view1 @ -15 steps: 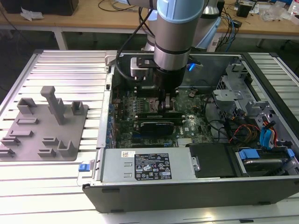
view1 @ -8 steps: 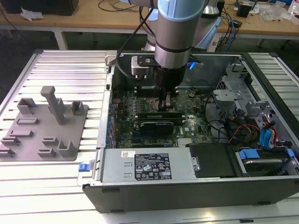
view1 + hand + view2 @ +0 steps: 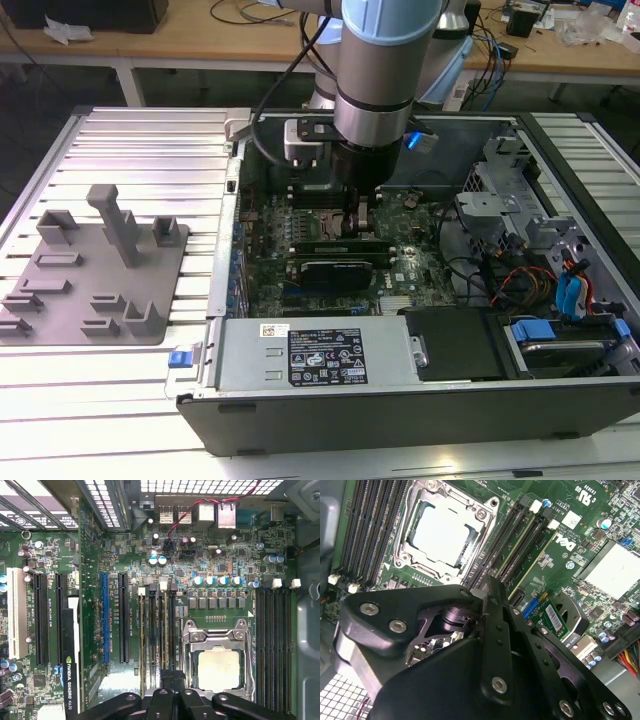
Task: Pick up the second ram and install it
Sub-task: 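Press down the second ram until it locks into place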
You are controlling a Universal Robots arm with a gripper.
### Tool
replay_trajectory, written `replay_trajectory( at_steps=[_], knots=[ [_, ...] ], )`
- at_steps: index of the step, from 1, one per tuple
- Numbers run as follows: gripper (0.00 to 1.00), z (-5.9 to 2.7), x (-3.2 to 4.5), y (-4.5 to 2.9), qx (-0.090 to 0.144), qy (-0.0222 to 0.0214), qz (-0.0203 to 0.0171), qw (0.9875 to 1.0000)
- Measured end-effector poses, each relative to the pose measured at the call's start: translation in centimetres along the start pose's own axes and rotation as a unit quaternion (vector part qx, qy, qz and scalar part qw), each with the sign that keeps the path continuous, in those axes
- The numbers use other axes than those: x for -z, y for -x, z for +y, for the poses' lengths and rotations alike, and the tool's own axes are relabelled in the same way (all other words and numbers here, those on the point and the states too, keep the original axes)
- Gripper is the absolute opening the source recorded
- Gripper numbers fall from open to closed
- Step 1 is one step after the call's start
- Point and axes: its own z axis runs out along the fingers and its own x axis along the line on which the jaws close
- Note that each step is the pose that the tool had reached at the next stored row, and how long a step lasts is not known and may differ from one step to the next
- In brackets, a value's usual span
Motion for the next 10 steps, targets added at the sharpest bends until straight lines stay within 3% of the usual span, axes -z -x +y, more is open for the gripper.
replay_trajectory(
  at_steps=[10],
  knots=[
    [0.08,-0.26,0.00,0.00,0.000,0.0000,0.0000,1.0000]
  ],
)
